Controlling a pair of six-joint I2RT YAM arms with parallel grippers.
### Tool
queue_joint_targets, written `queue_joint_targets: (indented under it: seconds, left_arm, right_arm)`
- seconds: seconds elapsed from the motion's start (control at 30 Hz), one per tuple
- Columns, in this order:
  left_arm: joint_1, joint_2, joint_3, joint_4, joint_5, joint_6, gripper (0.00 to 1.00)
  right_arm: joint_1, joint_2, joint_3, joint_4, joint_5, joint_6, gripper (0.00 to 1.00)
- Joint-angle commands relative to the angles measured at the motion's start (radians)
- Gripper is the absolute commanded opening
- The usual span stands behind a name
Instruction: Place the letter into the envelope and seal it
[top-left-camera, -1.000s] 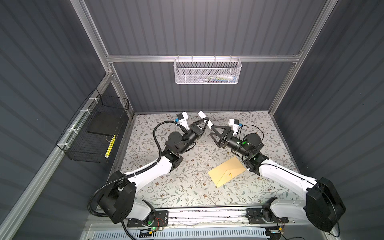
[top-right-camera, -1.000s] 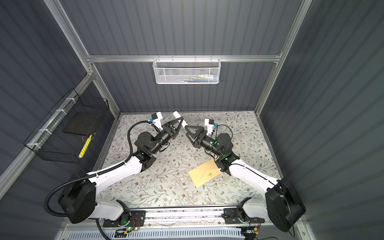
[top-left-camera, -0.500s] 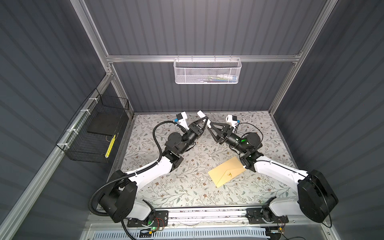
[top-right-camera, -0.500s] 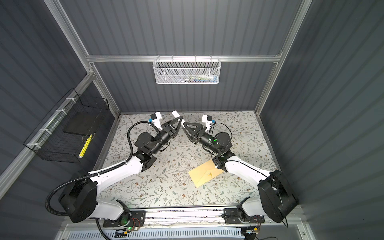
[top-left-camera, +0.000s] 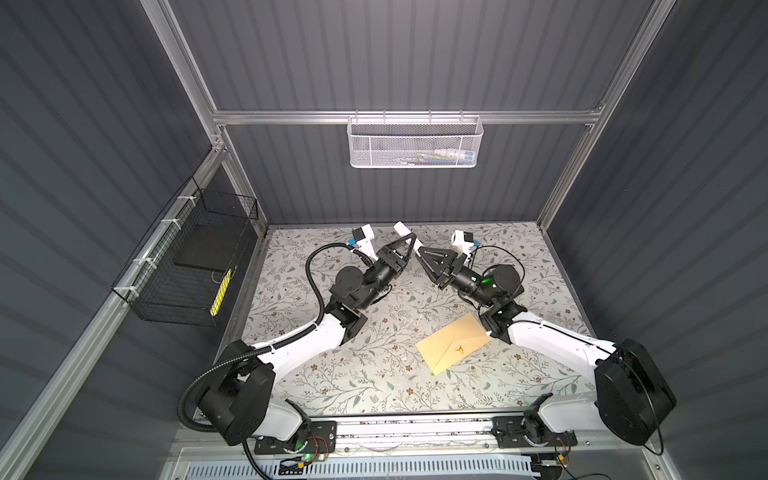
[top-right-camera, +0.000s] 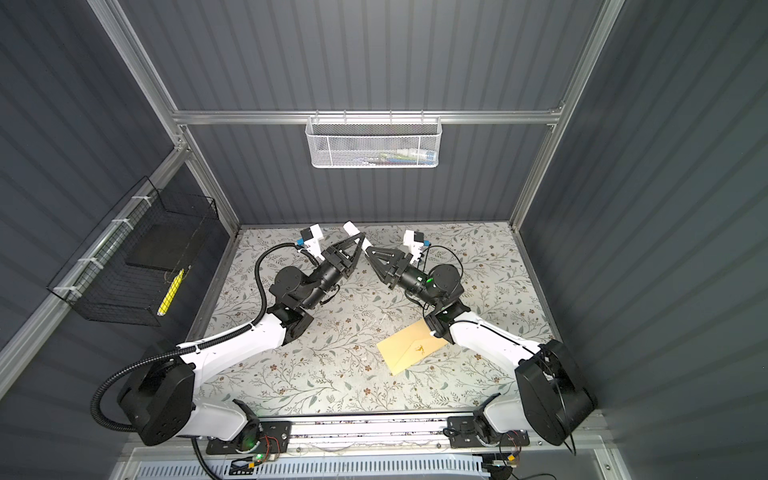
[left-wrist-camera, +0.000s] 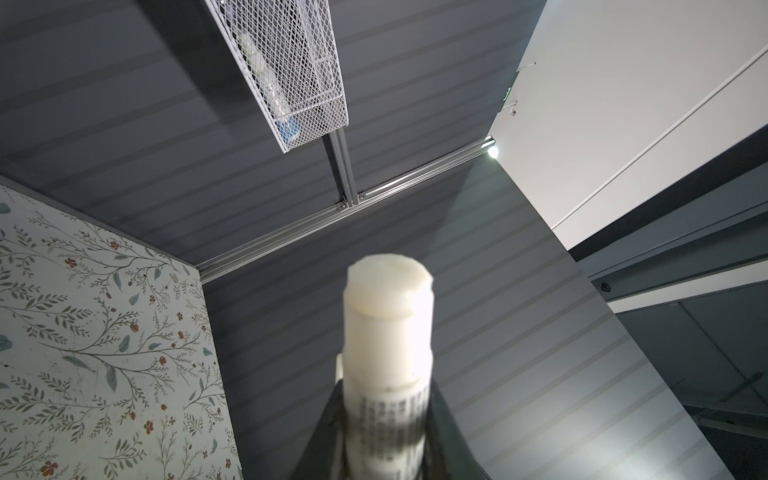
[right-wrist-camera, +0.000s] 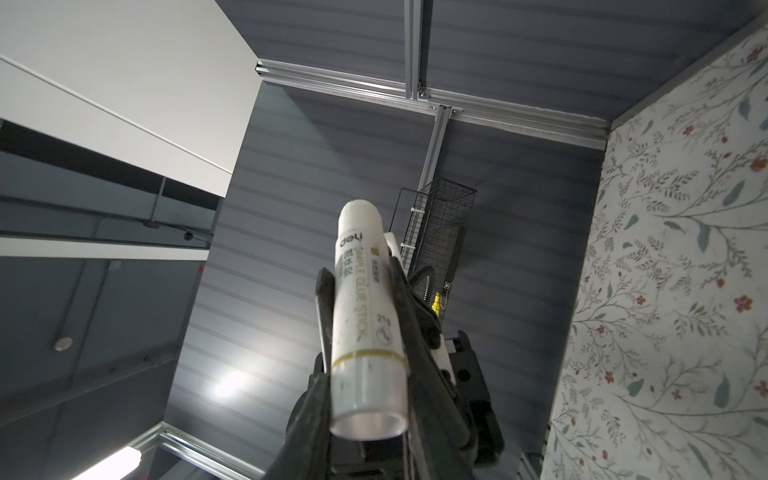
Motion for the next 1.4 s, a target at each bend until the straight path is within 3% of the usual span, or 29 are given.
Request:
queue_joint_targets:
  seconds: [0.0, 0.13, 0.2, 0.3, 0.37, 0.5, 0.63, 0.77, 0.87, 0.93, 1.0, 1.13, 1.2, 1.3, 1.37]
  left_arm:
    - [-0.001, -0.013, -0.006, -0.027, -0.001, 0.021, 0.00]
    - [-0.001, -0.032, 0.026, -0.154, 0.009, 0.043, 0.00]
    - [-0.001, -0.040, 0.044, -0.210, 0.016, 0.054, 0.00]
    - [-0.001, -0.039, 0.090, -0.318, 0.028, 0.055, 0.00]
    - [-0.001, -0.026, 0.125, -0.362, 0.051, 0.049, 0.00]
    - [-0.001, -0.001, 0.179, -0.425, 0.081, 0.025, 0.00]
    - [-0.001, 0.006, 0.208, -0.464, 0.095, 0.019, 0.00]
    - [0.000, -0.001, 0.209, -0.477, 0.099, 0.018, 0.00]
    - [0.000, -0.019, 0.190, -0.470, 0.081, 0.023, 0.00]
    - [-0.001, -0.026, 0.184, -0.465, 0.073, 0.025, 0.00]
    - [0.001, -0.031, 0.169, -0.433, 0.062, 0.029, 0.00]
    - [0.001, -0.034, 0.137, -0.355, 0.044, 0.042, 0.00]
    - [0.001, -0.028, 0.122, -0.292, 0.043, 0.052, 0.00]
    - [0.001, -0.018, 0.104, -0.210, 0.049, 0.057, 0.00]
    - [0.001, -0.013, 0.101, -0.184, 0.056, 0.065, 0.00]
  right_arm:
    - [0.004, -0.015, 0.036, -0.023, -0.027, -0.051, 0.18]
    - [0.004, -0.089, 0.054, -0.277, -0.024, -0.238, 0.15]
    - [0.010, -0.149, 0.086, -0.514, 0.015, -0.423, 0.15]
    - [0.062, -0.217, 0.147, -0.852, 0.198, -0.742, 0.15]
    - [0.103, -0.234, 0.156, -0.951, 0.309, -0.915, 0.18]
    - [0.169, -0.249, 0.108, -0.940, 0.492, -1.143, 0.21]
    - [0.214, -0.242, 0.099, -0.896, 0.600, -1.314, 0.22]
    - [0.248, -0.243, 0.103, -0.852, 0.668, -1.448, 0.32]
    - [0.248, -0.295, 0.083, -0.824, 0.695, -1.432, 0.58]
    - [0.248, -0.346, 0.049, -0.805, 0.696, -1.370, 0.81]
    - [0.245, -0.415, 0.008, -0.791, 0.684, -1.277, 0.95]
    - [0.213, -0.524, -0.019, -0.842, 0.611, -1.034, 0.99]
    - [0.143, -0.539, 0.003, -0.893, 0.499, -0.827, 0.99]
    - [0.026, -0.503, -0.025, -0.736, 0.247, -0.534, 0.99]
    - [-0.003, -0.456, -0.036, -0.597, 0.154, -0.378, 0.99]
